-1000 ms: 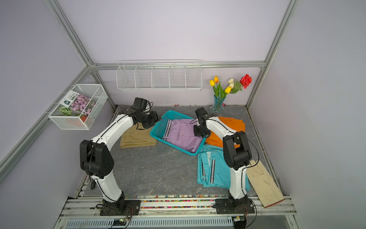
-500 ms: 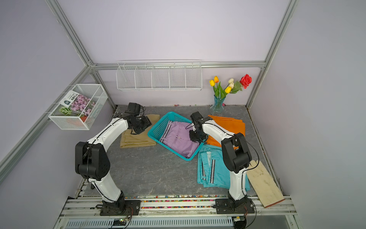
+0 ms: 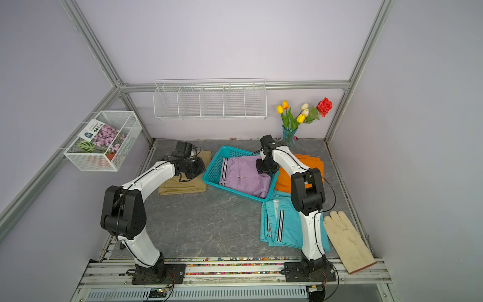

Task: Put the folded long pants in the basket
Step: Place the long pant in the basket.

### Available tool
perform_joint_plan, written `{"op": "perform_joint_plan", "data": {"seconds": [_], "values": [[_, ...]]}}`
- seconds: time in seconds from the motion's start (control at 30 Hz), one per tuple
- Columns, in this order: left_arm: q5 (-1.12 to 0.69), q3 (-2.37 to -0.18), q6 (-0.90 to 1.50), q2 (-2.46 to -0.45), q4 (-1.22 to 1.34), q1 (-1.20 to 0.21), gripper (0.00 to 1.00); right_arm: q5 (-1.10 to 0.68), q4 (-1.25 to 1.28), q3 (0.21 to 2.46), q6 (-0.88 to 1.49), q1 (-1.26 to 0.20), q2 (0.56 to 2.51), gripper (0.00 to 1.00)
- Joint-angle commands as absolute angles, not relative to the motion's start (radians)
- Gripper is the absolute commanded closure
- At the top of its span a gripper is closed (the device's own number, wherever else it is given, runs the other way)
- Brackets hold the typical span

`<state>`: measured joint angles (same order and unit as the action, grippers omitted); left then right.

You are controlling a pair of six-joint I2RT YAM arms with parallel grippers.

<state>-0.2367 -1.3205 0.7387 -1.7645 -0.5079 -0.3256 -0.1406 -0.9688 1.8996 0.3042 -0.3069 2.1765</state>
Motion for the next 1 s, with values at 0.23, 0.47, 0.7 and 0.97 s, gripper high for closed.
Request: {"op": "perform_joint_plan", "data": {"seconds": [0.23,0.47,0.7,0.97], "values": [[-0.336,-1.121,0.878,-1.774,-0.371,-0.416,1.0,-0.118,-1.265,2.341,0.256,-0.292,2.39,0.6],[-0.244,-1.13,0.865,-1.66,-0.466,-0.417,0.91,-0.023,-1.281,2.269,0.244,-0.292,2.277,0.43],[-0.069,-1.175,0.865,-1.421,-0.662,-0.417,0.52,0.027,-1.311,2.252,0.23,-0.316,2.09,0.4],[-0.136,-0.973,0.875,-1.197,-0.616,-0.239,0.0,0.1,-1.308,2.218,0.282,-0.542,1.855,0.35]]}}
